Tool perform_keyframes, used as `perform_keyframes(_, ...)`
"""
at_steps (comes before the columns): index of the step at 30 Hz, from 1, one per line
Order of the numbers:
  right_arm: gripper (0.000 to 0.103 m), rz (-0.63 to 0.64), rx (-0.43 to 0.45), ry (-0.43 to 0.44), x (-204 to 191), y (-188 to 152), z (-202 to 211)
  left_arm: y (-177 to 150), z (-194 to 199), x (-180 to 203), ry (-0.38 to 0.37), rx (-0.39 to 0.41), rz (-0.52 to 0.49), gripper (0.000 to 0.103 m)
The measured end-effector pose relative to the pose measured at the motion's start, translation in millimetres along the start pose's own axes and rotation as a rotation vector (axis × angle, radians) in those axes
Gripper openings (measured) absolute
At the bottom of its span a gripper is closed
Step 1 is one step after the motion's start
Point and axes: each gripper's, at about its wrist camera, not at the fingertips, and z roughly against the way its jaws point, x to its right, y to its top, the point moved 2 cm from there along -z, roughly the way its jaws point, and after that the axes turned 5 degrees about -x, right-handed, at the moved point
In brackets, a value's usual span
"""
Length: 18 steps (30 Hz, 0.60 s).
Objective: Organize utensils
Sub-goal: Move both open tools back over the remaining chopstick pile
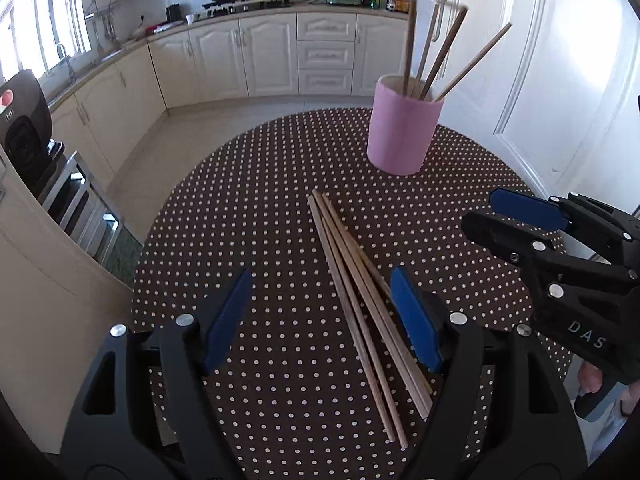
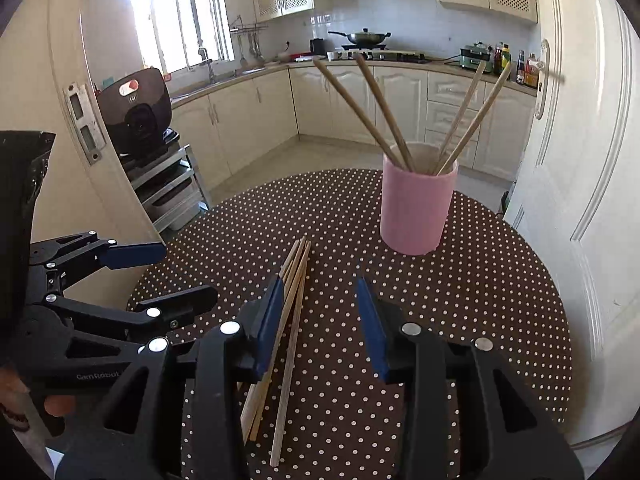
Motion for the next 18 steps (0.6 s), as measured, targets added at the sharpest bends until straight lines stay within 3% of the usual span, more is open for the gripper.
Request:
perform_keyframes(5,0.037,-0.026,-0.077,0.007,4.0,-9.2,-28.0,-3.9,-31.7,-10.8,-0.045,-0.082,0.054,0.071)
perform_keyframes(11,0.038,-0.054,-0.131,0.017,11.9,-16.8,-48.6,-8.3,-59.6,-10.0,-0.024,-0.141,0.053,0.060)
perform_keyframes(18,0.038,-0.056,-0.162,0.019,12.8,-21.7,-61.2,-9.5,-81.4,-6.7,-0.027,-0.172,0.051,0.059)
